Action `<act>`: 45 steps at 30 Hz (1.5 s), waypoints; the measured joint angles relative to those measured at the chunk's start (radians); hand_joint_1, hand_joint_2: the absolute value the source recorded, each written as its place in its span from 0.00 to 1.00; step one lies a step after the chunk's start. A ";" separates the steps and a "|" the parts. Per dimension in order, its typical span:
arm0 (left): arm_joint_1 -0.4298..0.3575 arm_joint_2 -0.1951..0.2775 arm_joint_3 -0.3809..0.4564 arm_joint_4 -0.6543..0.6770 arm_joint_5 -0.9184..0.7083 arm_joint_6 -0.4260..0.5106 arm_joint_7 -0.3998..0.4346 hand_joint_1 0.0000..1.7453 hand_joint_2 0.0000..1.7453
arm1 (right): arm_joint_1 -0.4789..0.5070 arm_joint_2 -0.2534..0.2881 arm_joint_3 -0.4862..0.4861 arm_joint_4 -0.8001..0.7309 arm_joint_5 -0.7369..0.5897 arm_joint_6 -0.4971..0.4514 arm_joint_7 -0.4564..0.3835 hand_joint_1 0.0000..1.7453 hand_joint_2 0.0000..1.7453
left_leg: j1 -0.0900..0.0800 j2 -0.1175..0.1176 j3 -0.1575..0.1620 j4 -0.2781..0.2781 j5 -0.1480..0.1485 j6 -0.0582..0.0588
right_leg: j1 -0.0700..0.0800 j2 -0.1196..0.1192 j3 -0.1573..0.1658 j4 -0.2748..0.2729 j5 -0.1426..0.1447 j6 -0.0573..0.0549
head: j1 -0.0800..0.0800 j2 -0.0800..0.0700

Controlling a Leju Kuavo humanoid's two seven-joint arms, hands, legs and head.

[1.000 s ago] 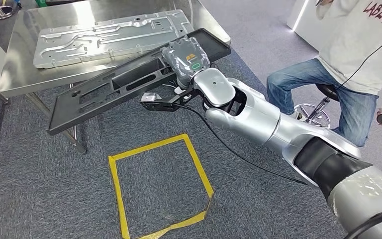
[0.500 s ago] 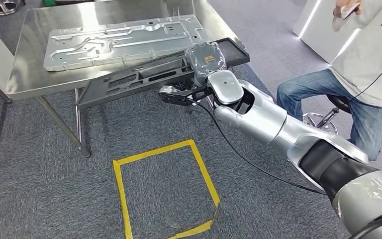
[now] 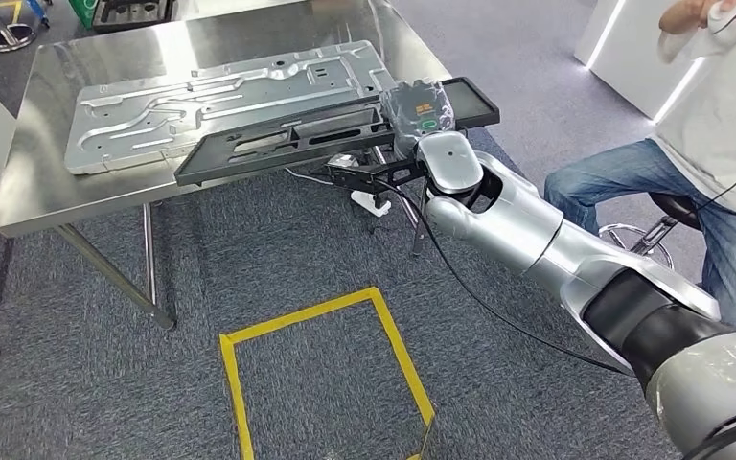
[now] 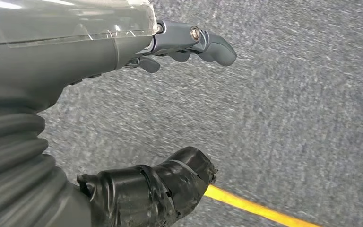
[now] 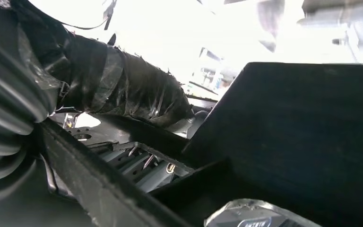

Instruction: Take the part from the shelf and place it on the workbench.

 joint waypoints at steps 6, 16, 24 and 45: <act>0.008 0.002 0.000 0.000 0.003 0.002 -0.003 0.00 1.00 | 0.004 0.010 0.000 -0.002 0.030 -0.053 -0.038 1.00 1.00 | -0.016 -0.022 0.057 -0.182 0.229 0.039 | 0.007 0.011 0.031 0.034 -0.023 0.023 | 0.002 0.000; 0.001 -0.006 -0.005 0.000 0.003 0.004 -0.002 0.00 1.00 | -0.004 0.012 -0.002 -0.027 0.071 -0.090 -0.072 1.00 1.00 | 0.004 -0.023 0.167 -0.187 0.141 0.026 | -0.009 0.001 -0.141 0.108 -0.028 0.055 | 0.004 0.000; -0.007 -0.004 -0.007 0.000 -0.002 0.005 0.000 0.00 1.00 | -0.005 0.014 -0.002 -0.040 0.072 -0.096 -0.075 1.00 1.00 | 0.003 -0.009 0.142 -0.068 0.060 -0.015 | -0.012 -0.003 -0.084 0.009 0.064 0.007 | -0.001 0.000; -0.006 -0.007 -0.021 0.000 0.000 0.005 0.007 0.00 1.00 | 0.008 0.013 -0.016 -0.042 0.090 -0.095 -0.077 1.00 1.00 | 0.001 -0.008 0.190 -0.226 0.153 0.038 | -0.023 -0.002 -0.139 0.176 -0.036 0.066 | 0.000 0.000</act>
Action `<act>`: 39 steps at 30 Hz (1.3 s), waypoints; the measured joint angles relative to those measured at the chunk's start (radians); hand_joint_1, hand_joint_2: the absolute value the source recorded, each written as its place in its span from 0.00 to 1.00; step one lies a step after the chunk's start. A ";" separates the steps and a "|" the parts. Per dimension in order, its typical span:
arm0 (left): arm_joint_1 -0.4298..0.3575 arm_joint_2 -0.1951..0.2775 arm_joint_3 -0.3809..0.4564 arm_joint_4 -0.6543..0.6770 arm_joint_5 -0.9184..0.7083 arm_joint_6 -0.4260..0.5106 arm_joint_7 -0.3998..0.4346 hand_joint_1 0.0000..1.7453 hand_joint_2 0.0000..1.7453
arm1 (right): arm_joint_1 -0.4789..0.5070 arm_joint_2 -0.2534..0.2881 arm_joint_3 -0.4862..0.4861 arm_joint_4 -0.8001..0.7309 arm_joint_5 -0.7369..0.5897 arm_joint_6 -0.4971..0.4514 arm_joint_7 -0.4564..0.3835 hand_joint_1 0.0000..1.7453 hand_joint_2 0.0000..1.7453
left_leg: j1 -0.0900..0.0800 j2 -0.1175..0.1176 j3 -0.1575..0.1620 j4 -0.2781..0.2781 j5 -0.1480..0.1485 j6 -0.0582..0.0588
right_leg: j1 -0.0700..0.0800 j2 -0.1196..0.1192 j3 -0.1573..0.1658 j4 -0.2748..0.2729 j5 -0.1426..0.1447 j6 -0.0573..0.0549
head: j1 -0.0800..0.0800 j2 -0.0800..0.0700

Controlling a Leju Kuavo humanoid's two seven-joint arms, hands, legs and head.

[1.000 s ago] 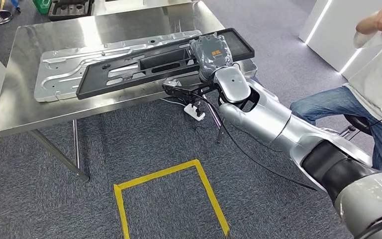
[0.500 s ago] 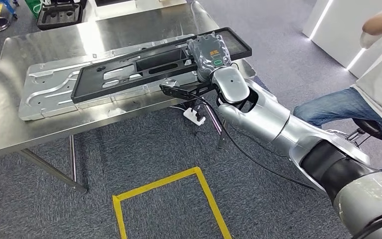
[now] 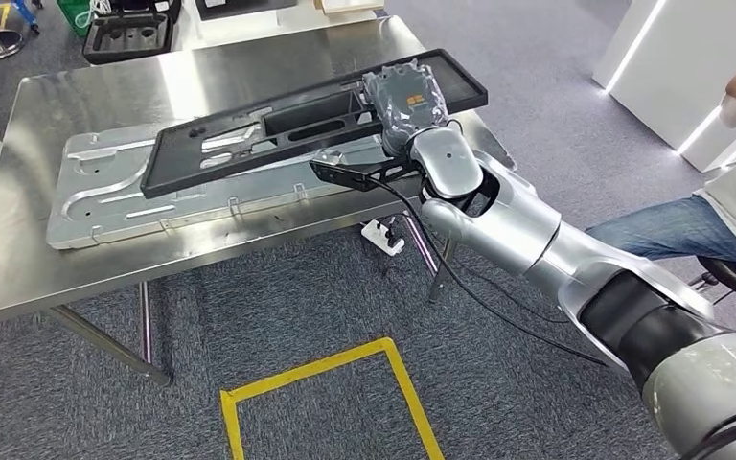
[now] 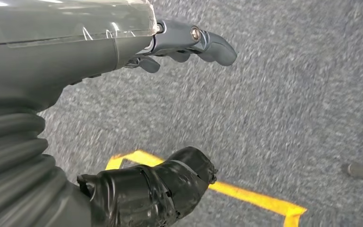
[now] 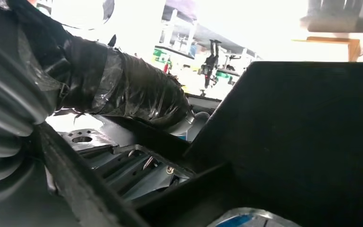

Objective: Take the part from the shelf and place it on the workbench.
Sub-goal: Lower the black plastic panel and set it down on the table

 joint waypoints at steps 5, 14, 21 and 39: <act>-0.002 0.002 0.000 0.000 0.008 0.001 0.002 0.00 1.00 | 0.009 0.001 -0.001 0.003 0.004 -0.005 -0.009 1.00 1.00 | 0.013 -0.005 0.002 0.051 -0.052 -0.041 | -0.003 0.007 0.040 -0.154 0.089 -0.009 | 0.003 0.000; 0.000 0.000 0.000 0.000 0.014 0.001 0.002 0.00 1.00 | 0.021 0.009 -0.002 0.002 0.020 -0.012 -0.020 1.00 1.00 | 0.017 0.010 -0.187 0.357 -0.147 -0.064 | 0.007 0.007 0.090 -0.144 0.048 -0.057 | 0.001 0.000; 0.001 0.004 -0.001 0.000 0.014 0.001 0.005 0.00 1.00 | 0.035 0.012 -0.002 0.006 0.021 -0.018 -0.021 1.00 1.00 | -0.024 0.012 -0.109 0.067 0.029 0.015 | 0.021 0.007 0.162 -0.172 0.010 -0.051 | 0.001 0.000; 0.005 0.005 -0.002 0.000 0.015 0.003 0.014 0.00 1.00 | 0.074 0.015 -0.006 0.042 0.018 -0.015 -0.021 1.00 1.00 | 0.002 0.004 0.024 0.081 -0.100 -0.048 | -0.008 -0.002 -0.014 -0.130 0.124 -0.042 | 0.004 0.000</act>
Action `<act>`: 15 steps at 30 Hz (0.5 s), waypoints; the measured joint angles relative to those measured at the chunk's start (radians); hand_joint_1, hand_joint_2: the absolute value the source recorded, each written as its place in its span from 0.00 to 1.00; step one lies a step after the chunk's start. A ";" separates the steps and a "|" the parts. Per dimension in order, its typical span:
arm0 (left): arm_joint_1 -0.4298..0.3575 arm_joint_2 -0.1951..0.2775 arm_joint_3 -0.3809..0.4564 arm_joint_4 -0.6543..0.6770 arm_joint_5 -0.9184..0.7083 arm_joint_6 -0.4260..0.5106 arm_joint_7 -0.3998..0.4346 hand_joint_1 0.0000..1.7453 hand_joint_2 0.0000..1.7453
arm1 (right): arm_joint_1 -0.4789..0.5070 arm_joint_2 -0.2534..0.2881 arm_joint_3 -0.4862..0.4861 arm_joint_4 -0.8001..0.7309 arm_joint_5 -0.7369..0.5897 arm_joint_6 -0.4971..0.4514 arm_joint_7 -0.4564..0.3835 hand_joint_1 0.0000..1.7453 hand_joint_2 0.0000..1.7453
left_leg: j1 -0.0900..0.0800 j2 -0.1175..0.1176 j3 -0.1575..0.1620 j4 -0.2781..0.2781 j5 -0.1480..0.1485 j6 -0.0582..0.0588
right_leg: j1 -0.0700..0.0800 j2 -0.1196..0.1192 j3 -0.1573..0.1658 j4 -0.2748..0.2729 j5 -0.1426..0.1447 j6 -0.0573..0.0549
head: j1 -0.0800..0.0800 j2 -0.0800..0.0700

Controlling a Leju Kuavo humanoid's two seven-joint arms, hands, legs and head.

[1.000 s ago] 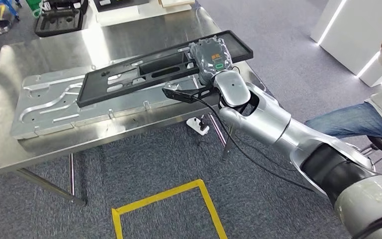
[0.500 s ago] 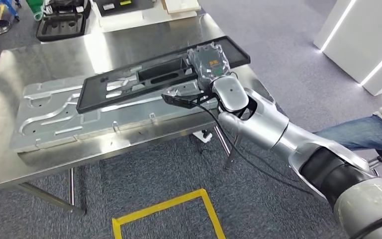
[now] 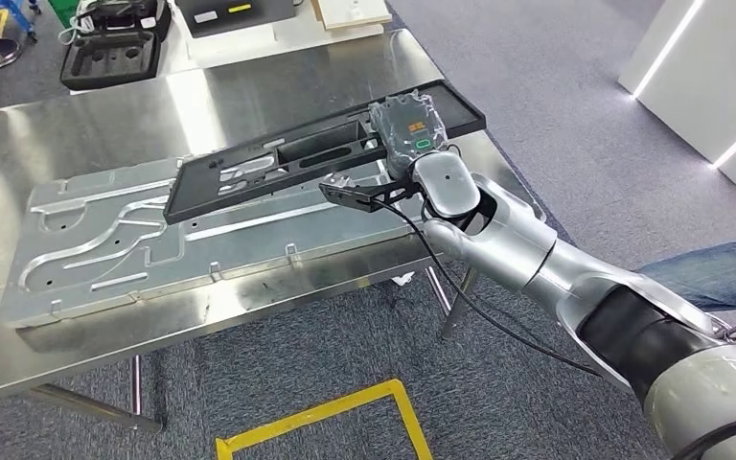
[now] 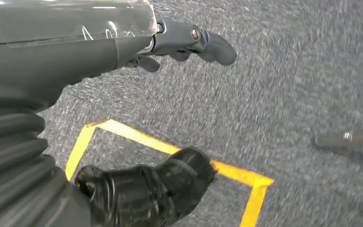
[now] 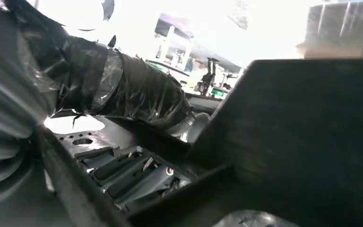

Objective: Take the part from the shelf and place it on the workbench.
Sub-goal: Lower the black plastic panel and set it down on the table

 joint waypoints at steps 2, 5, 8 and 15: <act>-0.002 -0.001 0.000 0.000 0.000 0.000 0.000 0.00 1.00 | -0.001 0.001 -0.001 0.007 -0.003 0.001 0.000 1.00 1.00 | 0.005 0.004 -0.036 0.066 -0.013 -0.010 | 0.000 0.002 0.012 0.001 -0.010 -0.009 | 0.000 0.000; -0.004 -0.002 -0.003 0.000 -0.001 0.002 0.000 0.00 1.00 | -0.002 0.001 -0.003 0.021 -0.013 0.001 -0.001 1.00 1.00 | 0.008 0.006 -0.152 0.226 -0.060 -0.018 | 0.005 0.004 0.032 0.001 -0.026 -0.013 | -0.001 0.000; -0.001 -0.002 -0.006 0.000 0.000 0.009 0.004 0.00 1.00 | 0.010 0.002 -0.003 0.043 -0.032 0.000 -0.002 1.00 1.00 | 0.000 0.005 -0.187 0.184 -0.021 0.002 | 0.015 0.007 0.062 0.000 -0.047 -0.016 | 0.000 0.000; 0.000 0.004 -0.008 0.000 0.005 0.007 -0.004 0.00 1.00 | 0.023 0.004 -0.005 0.094 -0.074 0.003 -0.004 1.00 1.00 | -0.025 -0.001 -0.119 -0.036 0.137 0.056 | 0.023 0.012 0.091 -0.020 -0.069 0.001 | 0.001 0.000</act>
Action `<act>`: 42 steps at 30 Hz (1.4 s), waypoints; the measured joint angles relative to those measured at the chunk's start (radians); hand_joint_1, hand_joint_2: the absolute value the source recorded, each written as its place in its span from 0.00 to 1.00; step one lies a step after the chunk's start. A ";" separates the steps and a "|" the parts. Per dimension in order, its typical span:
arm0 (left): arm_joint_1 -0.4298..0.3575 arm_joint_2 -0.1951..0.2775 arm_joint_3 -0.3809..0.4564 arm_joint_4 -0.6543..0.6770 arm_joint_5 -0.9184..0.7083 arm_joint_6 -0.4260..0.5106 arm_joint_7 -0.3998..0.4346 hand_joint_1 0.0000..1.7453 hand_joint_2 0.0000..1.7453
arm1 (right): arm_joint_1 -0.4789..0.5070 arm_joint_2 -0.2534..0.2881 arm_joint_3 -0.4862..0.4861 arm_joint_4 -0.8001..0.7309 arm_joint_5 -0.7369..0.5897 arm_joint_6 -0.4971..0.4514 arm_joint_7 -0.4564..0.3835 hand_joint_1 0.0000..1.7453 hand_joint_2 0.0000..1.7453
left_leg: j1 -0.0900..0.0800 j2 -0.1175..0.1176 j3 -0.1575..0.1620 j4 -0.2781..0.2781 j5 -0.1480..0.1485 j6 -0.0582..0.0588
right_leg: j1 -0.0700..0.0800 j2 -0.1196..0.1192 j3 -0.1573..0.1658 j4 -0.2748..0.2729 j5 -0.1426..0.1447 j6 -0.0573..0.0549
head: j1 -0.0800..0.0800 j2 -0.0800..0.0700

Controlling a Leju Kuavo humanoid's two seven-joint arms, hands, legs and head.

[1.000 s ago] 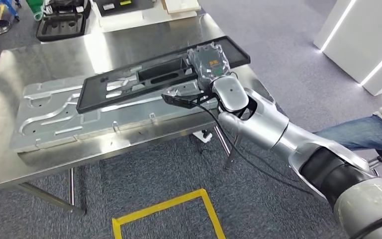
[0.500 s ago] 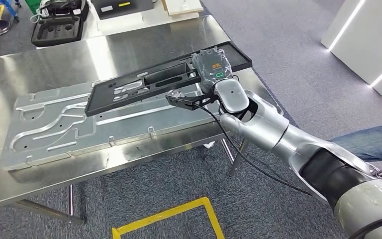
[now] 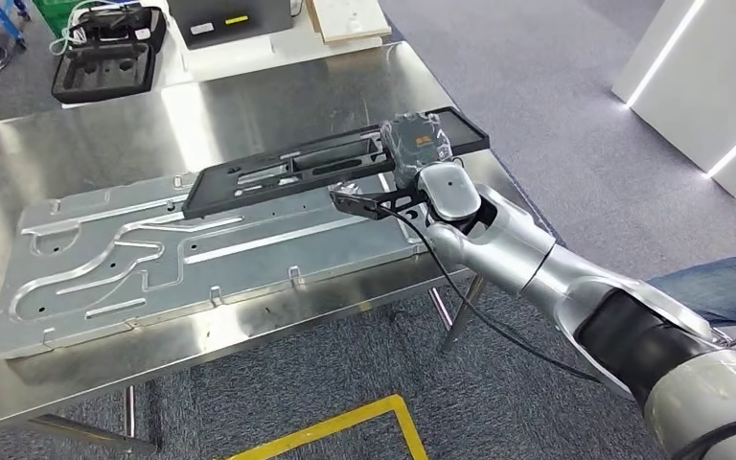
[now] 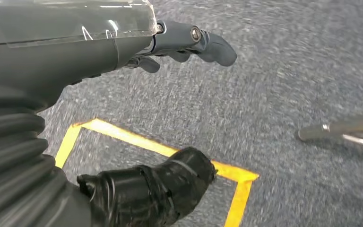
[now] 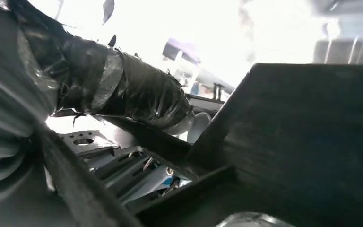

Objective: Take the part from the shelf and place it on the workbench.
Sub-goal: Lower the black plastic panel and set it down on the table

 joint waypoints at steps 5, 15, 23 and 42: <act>-0.006 -0.001 -0.004 0.000 0.007 -0.035 -0.014 0.00 1.00 | 0.004 0.000 -0.009 0.048 -0.044 0.006 -0.013 0.00 0.00 | 0.008 0.002 0.024 -0.023 0.000 0.000 | 0.004 -0.004 -0.118 0.221 -0.098 0.012 | 0.002 0.000; -0.006 0.001 -0.009 0.000 0.021 0.013 0.003 0.00 1.00 | 0.019 0.016 -0.014 0.121 -0.212 -0.012 -0.051 0.00 0.00 | 0.009 -0.005 0.012 0.046 -0.054 -0.033 | -0.001 -0.006 -0.051 0.026 0.033 -0.009 | 0.002 0.000; -0.004 0.001 -0.010 0.000 0.027 0.025 0.018 0.00 0.00 | 0.019 0.032 -0.017 0.152 -0.250 -0.016 -0.062 0.00 0.00 | 0.029 0.006 -0.098 0.277 -0.143 -0.070 | -0.009 -0.010 -0.046 0.023 0.033 -0.021 | -0.002 0.000; -0.006 0.002 -0.010 0.000 0.057 0.144 0.124 0.00 0.00 | -0.029 0.081 -0.016 0.092 -0.446 -0.102 -0.126 0.00 0.00 | 0.017 0.002 0.041 0.018 -0.043 -0.023 | -0.003 -0.012 -0.028 0.043 0.014 0.013 | 0.000 0.000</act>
